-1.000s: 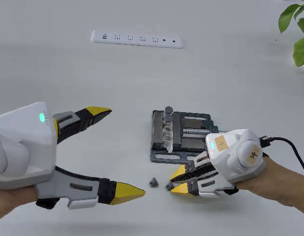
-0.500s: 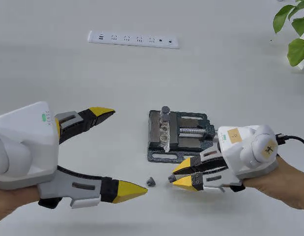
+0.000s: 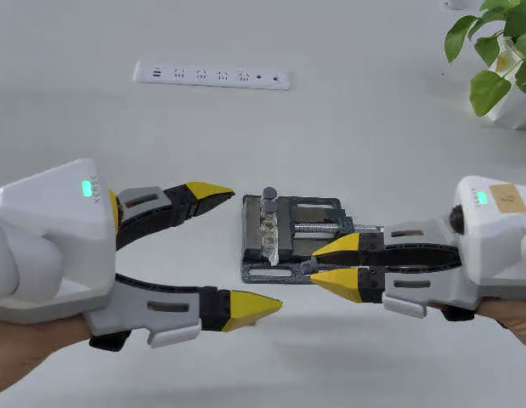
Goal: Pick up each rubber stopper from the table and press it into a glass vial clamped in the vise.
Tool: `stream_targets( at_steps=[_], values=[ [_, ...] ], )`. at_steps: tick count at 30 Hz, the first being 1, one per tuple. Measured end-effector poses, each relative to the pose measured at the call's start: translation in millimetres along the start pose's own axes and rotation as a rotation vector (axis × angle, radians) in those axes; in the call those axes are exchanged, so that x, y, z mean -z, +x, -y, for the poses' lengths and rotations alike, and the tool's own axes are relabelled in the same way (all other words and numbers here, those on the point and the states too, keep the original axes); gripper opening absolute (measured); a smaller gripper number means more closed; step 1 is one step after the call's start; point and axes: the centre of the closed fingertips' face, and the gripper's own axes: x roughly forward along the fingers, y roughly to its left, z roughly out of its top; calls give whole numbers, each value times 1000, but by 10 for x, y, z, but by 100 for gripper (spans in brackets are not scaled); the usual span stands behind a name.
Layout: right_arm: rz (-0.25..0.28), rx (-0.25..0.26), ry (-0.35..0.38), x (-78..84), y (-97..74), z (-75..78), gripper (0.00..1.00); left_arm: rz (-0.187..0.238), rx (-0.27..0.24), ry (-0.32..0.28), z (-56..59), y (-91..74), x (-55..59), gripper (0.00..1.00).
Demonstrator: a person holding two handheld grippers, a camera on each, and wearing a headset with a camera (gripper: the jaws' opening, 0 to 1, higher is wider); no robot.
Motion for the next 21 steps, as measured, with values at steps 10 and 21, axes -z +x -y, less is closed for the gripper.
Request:
stream_targets(
  at_steps=[10, 21],
  values=[
    [96, 18, -3, -447, -154, -215, 6, 32, 78, 40, 201, 45, -289, 37],
    [125, 14, -14, -620, -199, -339, 6, 53, 128, 77, 321, -1, -423, 19]
  ],
)
